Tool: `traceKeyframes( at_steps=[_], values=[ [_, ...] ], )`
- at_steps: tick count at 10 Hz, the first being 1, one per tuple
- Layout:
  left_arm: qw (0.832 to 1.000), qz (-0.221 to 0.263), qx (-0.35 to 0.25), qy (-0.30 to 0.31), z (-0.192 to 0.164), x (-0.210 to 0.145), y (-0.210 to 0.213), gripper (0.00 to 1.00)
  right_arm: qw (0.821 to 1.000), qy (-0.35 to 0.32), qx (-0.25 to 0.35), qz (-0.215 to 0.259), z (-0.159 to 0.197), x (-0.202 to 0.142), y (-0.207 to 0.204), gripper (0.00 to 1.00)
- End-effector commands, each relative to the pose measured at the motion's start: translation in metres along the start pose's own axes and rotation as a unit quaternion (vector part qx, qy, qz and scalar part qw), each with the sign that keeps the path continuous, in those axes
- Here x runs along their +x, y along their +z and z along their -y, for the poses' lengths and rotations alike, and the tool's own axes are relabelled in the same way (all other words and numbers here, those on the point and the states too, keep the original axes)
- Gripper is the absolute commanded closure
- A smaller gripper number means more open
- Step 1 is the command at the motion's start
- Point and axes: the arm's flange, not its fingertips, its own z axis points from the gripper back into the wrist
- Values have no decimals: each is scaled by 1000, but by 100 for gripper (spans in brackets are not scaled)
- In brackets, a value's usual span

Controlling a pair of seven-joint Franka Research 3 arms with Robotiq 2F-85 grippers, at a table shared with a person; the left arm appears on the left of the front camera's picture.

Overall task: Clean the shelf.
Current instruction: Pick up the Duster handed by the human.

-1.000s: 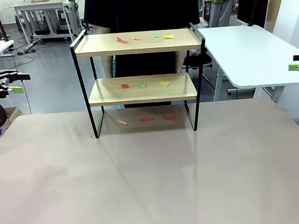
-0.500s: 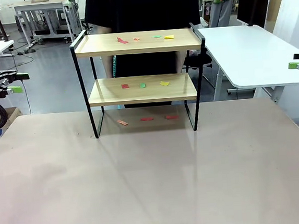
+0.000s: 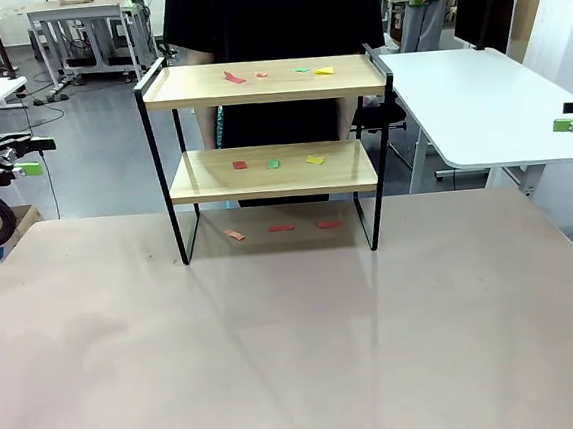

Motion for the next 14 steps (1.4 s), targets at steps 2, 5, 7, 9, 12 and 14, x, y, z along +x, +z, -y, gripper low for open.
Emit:
traceKeyframes(
  at_steps=[2,5,7,9,12,14],
  values=[
    [1000,-3,-2,0,0,0,0,0,1000,1,1,-1,0,1,0,0],
    [1000,-3,-2,0,0,0,0,0,1000,1,1,-1,0,1,0,0],
    [1000,-3,-2,0,0,0,0,0,1000,1,1,-1,0,1,0,0],
    [1000,-3,-2,0,0,0,0,0,1000,1,1,-1,0,1,0,0],
    [1000,-3,-2,0,0,0,0,0,1000,1,1,-1,0,1,0,0],
    [1000,-3,-2,0,0,0,0,0,1000,1,1,-1,0,1,0,0]
  ],
)
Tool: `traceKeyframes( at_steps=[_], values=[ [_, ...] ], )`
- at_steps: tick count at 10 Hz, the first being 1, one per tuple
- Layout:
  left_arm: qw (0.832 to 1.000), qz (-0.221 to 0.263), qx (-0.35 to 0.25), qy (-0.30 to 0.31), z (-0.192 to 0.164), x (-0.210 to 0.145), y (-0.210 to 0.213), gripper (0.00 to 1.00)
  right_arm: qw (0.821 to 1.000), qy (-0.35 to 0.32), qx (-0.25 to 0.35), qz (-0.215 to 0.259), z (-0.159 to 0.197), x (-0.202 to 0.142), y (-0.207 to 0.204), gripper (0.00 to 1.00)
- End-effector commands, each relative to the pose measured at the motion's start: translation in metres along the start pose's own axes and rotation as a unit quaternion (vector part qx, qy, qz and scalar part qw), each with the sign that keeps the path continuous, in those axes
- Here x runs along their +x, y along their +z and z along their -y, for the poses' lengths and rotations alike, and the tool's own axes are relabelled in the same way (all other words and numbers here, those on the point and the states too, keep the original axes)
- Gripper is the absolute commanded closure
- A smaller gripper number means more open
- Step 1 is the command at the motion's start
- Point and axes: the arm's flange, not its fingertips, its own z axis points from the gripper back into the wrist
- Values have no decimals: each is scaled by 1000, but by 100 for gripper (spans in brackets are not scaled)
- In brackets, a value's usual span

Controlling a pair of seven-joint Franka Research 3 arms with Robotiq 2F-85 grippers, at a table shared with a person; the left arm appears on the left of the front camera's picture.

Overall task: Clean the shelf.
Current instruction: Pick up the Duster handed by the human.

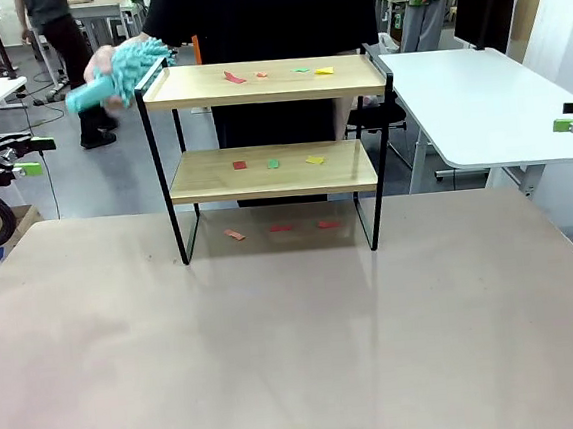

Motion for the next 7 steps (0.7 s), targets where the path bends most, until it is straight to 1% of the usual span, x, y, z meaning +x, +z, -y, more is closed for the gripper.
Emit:
traceKeyframes(
  at_steps=[1,7],
  values=[
    [1000,-3,-2,0,0,1,0,0,1000,1,1,-1,-1,1,0,0],
    [1000,-3,-2,0,0,1,0,0,1000,1,1,-1,-1,1,0,0]
  ],
)
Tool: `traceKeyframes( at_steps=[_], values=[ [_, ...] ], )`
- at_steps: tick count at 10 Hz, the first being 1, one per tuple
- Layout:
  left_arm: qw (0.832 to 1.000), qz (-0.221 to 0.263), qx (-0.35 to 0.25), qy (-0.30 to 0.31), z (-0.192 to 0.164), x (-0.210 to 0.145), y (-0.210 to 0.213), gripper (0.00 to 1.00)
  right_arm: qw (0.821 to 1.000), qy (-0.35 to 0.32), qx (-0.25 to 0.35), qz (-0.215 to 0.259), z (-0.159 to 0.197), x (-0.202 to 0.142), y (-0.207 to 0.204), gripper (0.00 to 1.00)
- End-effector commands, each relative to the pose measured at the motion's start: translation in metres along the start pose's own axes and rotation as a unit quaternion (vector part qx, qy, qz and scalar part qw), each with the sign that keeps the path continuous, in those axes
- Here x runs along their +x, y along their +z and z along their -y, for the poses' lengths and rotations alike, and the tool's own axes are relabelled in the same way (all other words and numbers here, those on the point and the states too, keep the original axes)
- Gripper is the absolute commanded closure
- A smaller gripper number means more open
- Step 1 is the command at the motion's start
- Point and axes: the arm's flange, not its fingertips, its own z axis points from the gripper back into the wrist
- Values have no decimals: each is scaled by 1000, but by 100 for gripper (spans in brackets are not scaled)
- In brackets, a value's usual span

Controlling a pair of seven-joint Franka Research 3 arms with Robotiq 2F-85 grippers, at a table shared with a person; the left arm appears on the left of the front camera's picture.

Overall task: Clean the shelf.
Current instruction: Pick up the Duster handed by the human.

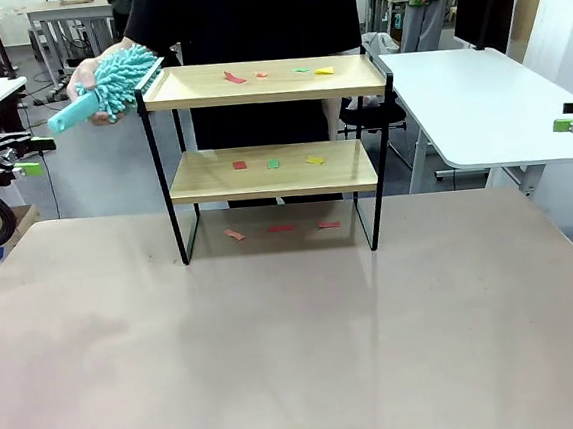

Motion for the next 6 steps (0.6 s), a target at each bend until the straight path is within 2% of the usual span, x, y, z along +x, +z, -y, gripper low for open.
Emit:
traceKeyframes(
  at_steps=[1,5,6],
  values=[
    [1000,-3,-2,0,0,1,0,0,1000,1,1,-1,-1,1,0,0],
    [1000,0,0,0,0,0,0,0,1000,1,1,-1,-1,1,0,0],
    [1000,-10,20,-13,2,26,1,0,1000,1,1,-1,-1,1,0,0]
  ],
)
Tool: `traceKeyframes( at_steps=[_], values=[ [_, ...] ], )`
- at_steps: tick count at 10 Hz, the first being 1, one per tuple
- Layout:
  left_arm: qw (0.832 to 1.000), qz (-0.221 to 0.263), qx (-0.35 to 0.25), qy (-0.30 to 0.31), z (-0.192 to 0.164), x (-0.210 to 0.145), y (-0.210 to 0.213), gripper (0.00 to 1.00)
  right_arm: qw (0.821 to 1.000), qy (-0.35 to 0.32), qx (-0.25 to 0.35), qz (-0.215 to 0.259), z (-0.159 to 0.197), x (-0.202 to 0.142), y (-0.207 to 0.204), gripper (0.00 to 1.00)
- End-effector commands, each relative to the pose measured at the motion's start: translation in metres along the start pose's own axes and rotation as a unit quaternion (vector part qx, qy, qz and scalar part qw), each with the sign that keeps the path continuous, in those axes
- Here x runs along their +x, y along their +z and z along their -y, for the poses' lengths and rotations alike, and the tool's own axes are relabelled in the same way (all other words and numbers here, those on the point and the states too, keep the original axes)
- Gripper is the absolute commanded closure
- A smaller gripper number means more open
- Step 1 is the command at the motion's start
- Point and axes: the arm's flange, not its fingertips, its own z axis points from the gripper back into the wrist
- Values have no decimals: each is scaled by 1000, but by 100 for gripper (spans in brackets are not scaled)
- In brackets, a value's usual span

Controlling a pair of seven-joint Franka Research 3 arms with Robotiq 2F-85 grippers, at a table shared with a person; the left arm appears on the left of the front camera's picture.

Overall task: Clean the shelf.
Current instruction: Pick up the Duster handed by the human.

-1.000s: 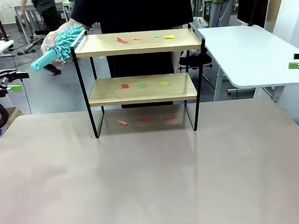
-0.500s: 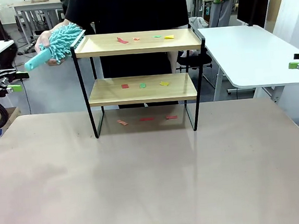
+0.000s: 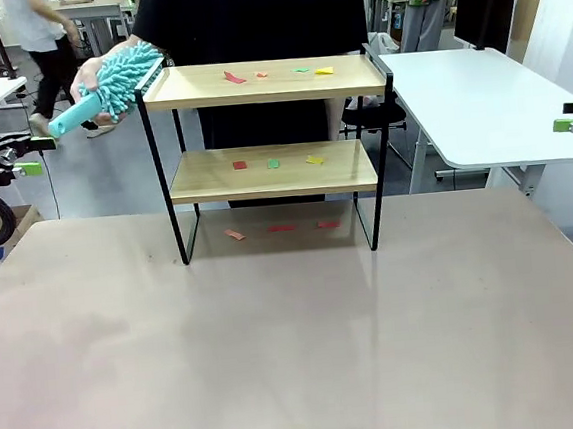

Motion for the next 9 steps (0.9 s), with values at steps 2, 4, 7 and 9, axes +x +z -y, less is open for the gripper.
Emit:
traceKeyframes(
  at_steps=[2,4,7,9],
  values=[
    [998,-35,42,-25,11,75,0,0,1000,1,1,-1,-1,1,0,0],
    [989,-97,107,1,20,141,-9,0,1000,1,1,-1,-1,1,0,0],
    [927,-258,257,89,44,236,-55,0,1000,1,1,-1,-1,1,0,0],
    [905,-307,287,63,74,283,-85,0,1000,1,1,-1,-1,1,0,0]
  ],
)
